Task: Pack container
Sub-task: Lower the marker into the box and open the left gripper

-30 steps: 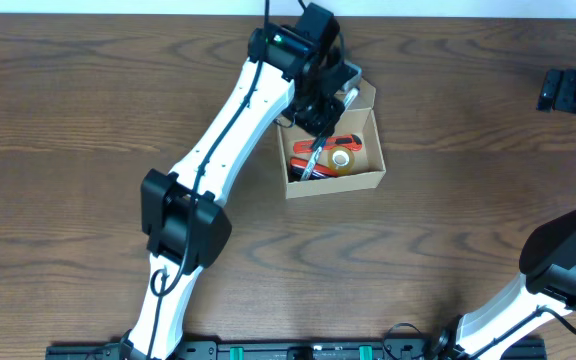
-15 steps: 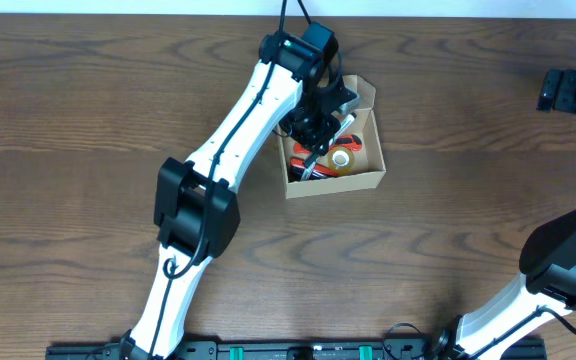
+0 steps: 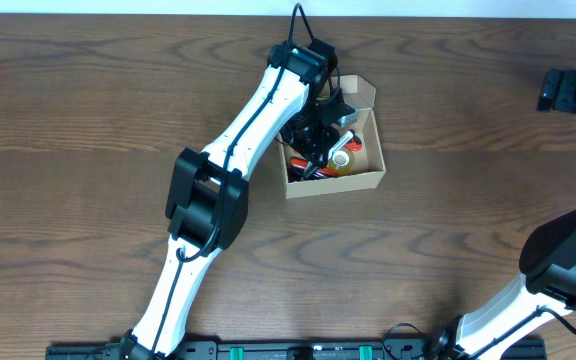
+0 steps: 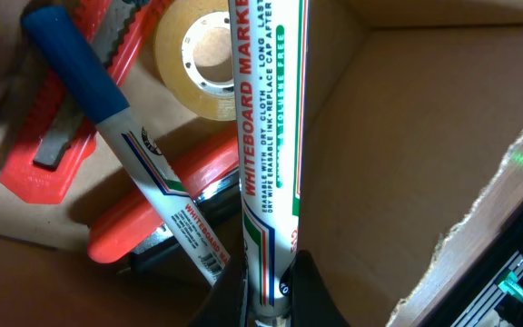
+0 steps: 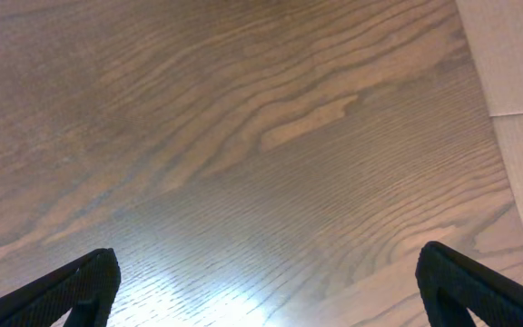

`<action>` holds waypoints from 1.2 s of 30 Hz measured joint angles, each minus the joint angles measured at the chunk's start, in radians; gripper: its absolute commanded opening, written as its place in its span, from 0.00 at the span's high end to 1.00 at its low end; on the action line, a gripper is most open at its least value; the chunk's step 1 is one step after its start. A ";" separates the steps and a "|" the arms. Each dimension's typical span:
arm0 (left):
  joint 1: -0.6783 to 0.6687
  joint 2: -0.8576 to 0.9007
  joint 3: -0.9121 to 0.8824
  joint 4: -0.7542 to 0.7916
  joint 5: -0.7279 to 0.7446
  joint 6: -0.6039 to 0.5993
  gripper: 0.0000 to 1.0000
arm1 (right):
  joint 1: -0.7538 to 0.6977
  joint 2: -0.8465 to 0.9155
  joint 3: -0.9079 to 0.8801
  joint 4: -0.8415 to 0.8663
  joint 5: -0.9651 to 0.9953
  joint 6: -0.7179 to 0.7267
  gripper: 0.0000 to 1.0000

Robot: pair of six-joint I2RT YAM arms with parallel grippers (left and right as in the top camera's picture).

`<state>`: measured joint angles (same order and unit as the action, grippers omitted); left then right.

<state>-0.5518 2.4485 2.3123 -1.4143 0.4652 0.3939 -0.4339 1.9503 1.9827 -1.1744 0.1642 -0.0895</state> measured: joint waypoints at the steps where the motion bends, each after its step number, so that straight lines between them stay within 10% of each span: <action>1: 0.000 0.000 0.000 0.000 0.000 0.000 0.94 | 0.000 0.000 0.000 0.000 0.000 0.000 0.01; 36: 0.000 0.009 0.000 0.013 0.000 0.007 0.94 | 0.000 0.000 0.000 0.000 0.000 0.000 0.01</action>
<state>-0.5518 2.4573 2.3123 -1.4010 0.4648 0.4007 -0.4339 1.9507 1.9827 -1.1744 0.1642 -0.0895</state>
